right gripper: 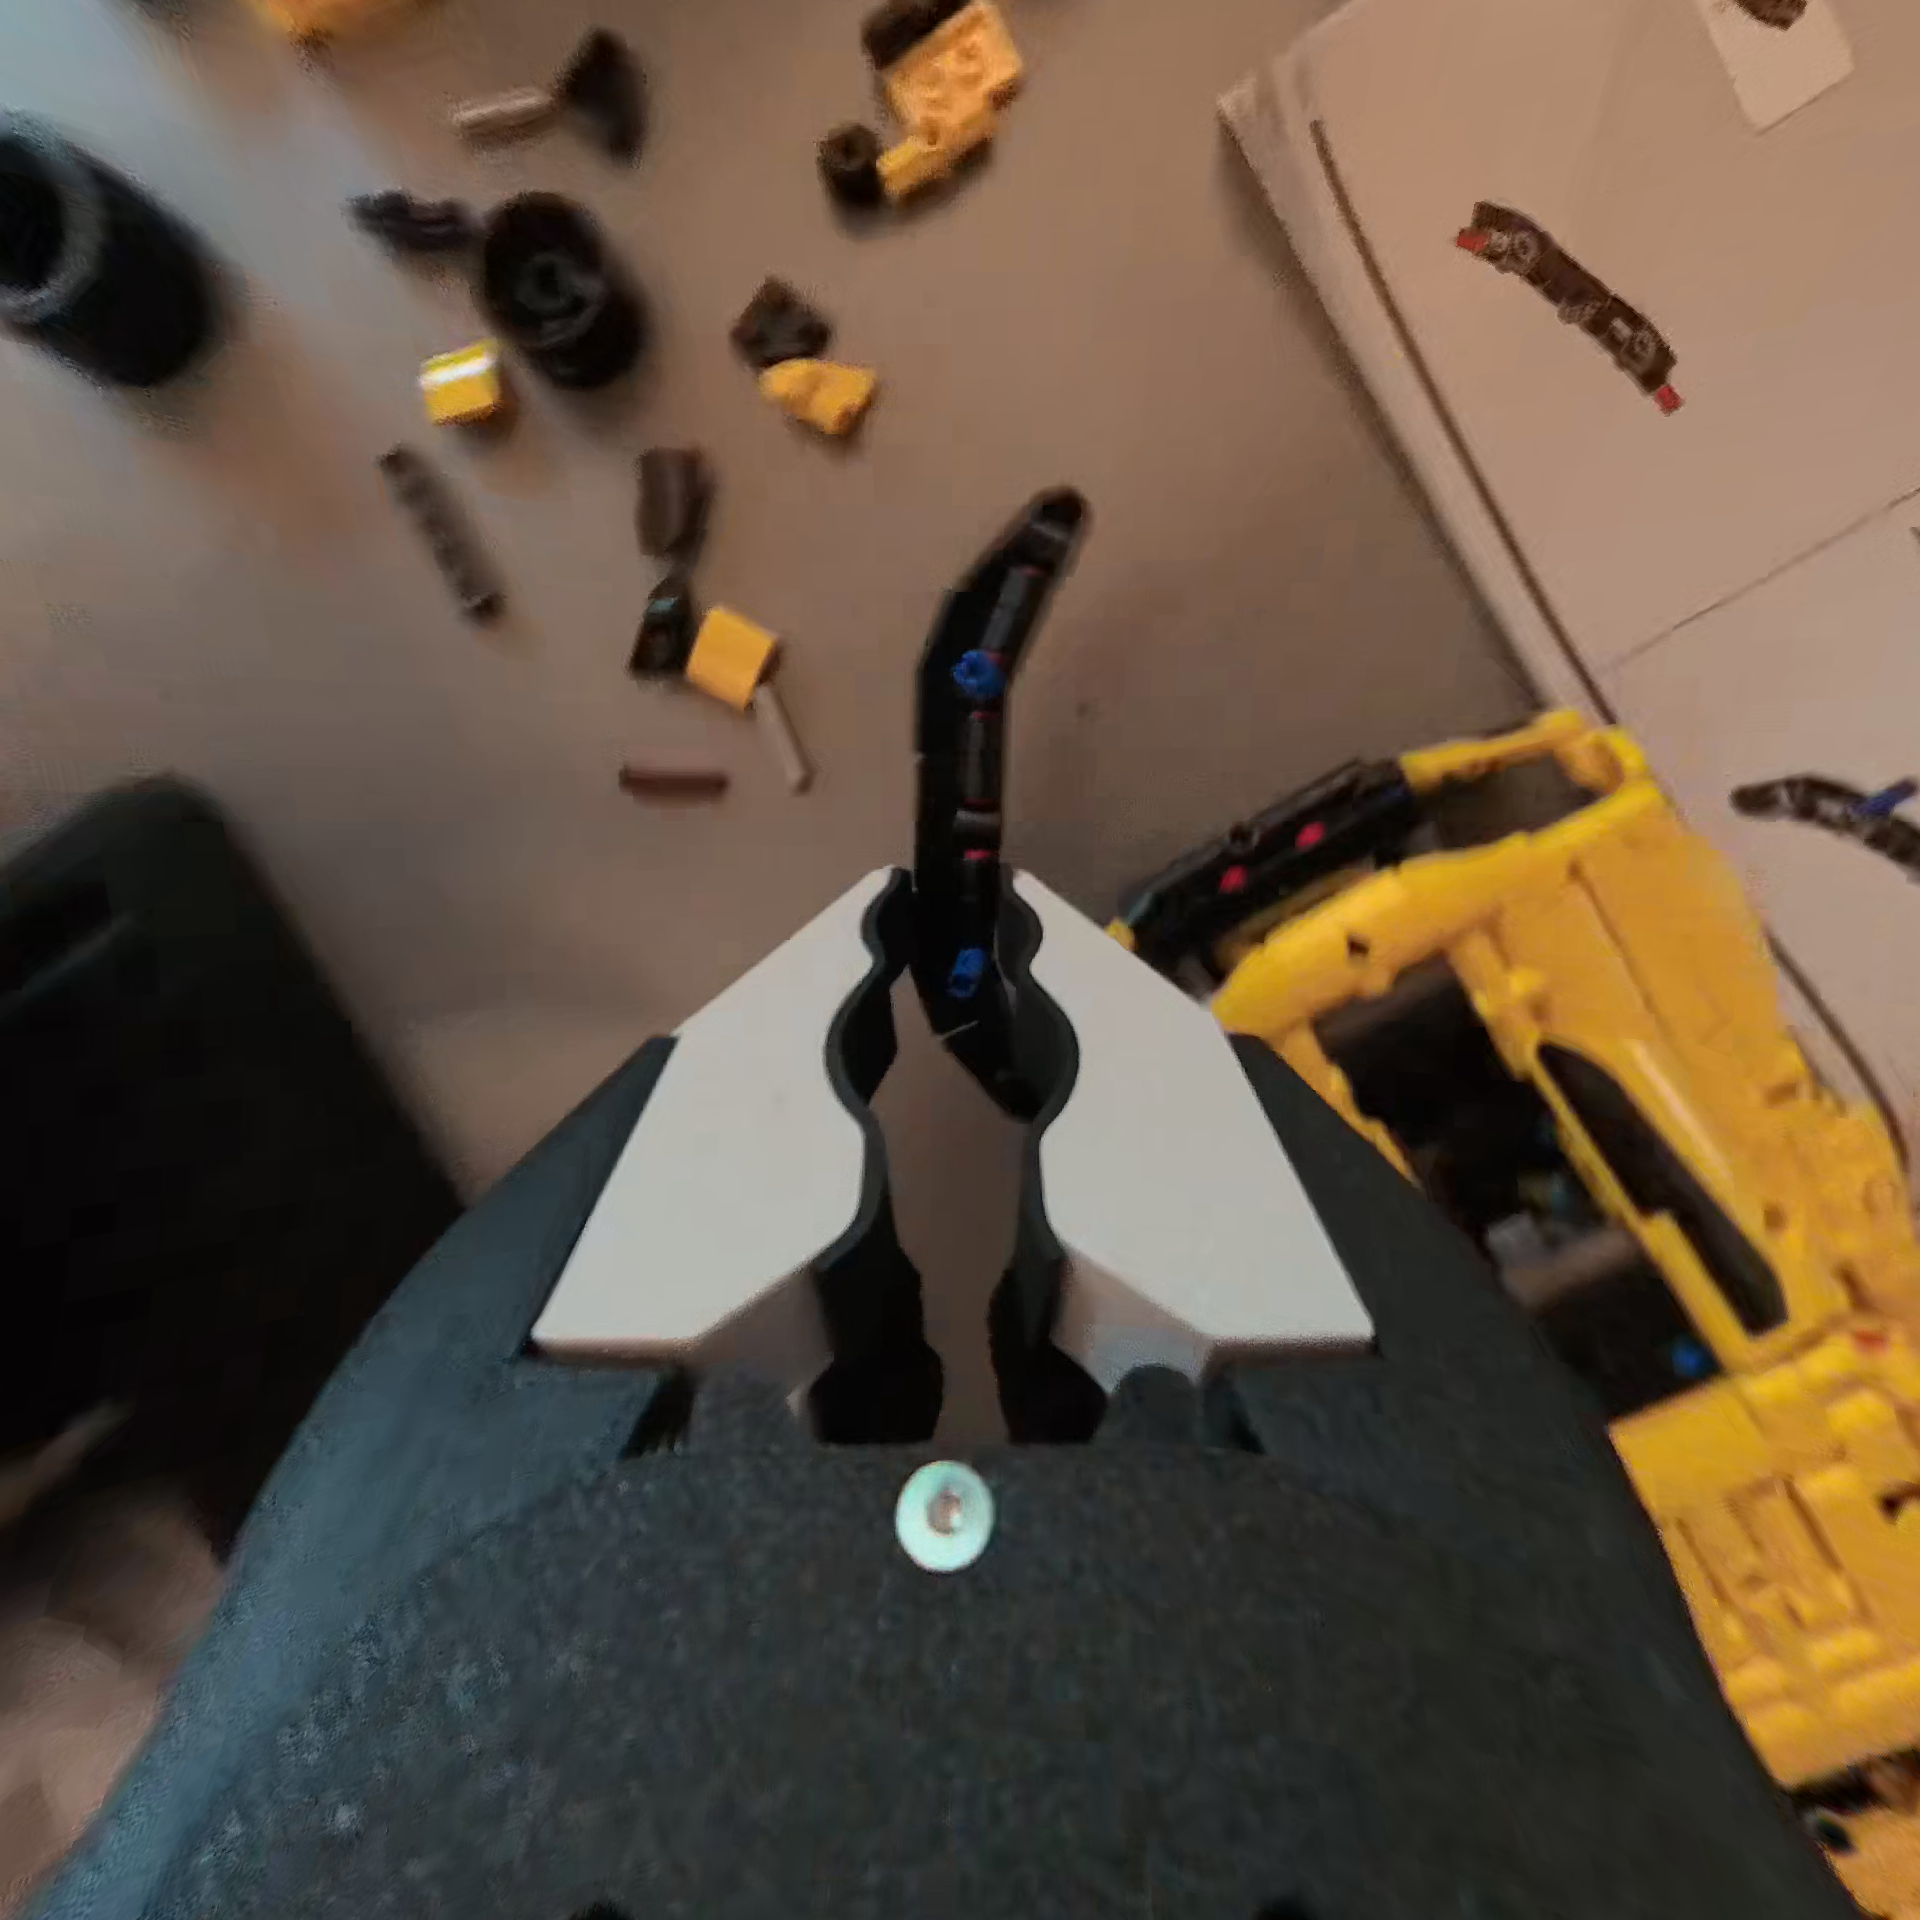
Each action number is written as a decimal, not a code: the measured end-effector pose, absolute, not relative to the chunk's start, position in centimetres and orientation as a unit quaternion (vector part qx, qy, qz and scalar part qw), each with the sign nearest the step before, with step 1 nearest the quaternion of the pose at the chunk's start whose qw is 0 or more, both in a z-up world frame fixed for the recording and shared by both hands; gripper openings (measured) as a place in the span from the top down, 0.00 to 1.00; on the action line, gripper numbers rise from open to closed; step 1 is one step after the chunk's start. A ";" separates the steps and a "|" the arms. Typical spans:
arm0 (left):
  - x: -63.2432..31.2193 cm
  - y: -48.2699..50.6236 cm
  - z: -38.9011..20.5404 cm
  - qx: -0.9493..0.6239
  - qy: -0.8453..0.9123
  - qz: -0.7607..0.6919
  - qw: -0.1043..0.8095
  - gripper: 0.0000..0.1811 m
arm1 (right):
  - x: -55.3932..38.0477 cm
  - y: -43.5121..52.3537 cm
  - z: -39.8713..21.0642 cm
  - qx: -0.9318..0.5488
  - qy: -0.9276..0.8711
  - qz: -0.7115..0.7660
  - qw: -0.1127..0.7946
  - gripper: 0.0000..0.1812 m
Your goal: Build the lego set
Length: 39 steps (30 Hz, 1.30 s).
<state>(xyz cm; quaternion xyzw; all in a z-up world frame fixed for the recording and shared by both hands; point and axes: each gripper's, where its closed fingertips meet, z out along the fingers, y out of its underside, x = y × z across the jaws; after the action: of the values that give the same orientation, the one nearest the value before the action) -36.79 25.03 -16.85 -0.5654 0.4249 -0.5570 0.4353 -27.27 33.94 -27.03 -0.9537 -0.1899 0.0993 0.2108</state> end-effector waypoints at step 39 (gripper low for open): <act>-27.8 38.3 -17.8 -0.697 0.476 -0.388 0.371 0.83 | 5.0 23.9 -22.6 -0.833 0.064 0.000 0.550 0.80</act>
<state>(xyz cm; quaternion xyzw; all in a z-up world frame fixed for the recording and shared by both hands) -27.78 38.32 -17.80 -0.6968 0.4757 -0.3884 0.3706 4.99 23.88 -22.56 -0.8327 0.0639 0.0002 0.5500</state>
